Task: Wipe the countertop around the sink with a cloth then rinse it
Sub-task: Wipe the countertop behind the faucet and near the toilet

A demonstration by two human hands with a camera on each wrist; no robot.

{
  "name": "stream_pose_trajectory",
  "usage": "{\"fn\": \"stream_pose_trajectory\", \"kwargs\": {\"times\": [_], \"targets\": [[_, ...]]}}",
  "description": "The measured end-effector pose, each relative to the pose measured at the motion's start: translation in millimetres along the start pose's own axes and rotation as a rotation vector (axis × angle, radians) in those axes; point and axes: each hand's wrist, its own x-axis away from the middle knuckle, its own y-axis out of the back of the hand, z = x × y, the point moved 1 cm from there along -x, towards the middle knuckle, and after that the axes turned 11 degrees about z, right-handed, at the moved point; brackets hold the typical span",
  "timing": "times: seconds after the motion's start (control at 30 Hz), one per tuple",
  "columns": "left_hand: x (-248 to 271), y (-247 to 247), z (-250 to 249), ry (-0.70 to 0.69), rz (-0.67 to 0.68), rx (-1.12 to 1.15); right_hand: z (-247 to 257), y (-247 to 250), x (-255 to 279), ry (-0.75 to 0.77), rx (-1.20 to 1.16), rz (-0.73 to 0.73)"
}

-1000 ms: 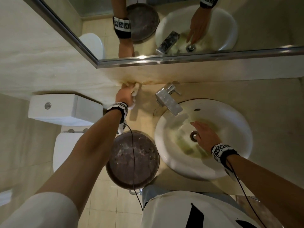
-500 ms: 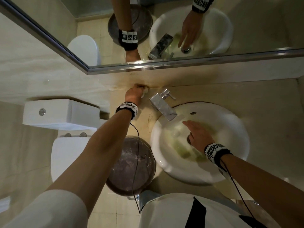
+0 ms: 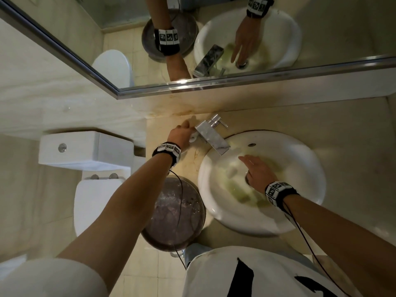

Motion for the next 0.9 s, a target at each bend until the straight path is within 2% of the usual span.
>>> {"fn": "stream_pose_trajectory", "kwargs": {"times": [0.2,0.37,0.47,0.6,0.8,0.9], "targets": [[9,-8,18,-0.004,0.033,0.002,-4,25,-16,0.005,0.084,-0.047],[-1,11,30,0.070,-0.050,-0.020,-21,53,-25,-0.088,0.184,-0.183],[-13,29,31,0.071,-0.109,-0.019,-34,55,-27,-0.153,0.177,-0.163],[-21,43,21,0.009,-0.066,-0.025,-36,54,-27,-0.166,0.193,-0.136],[-33,25,14,0.073,-0.019,-0.039,-34,59,-29,-0.201,0.173,-0.126],[-34,18,19,0.055,-0.029,-0.114,-35,61,-31,-0.197,0.168,-0.135]]}}
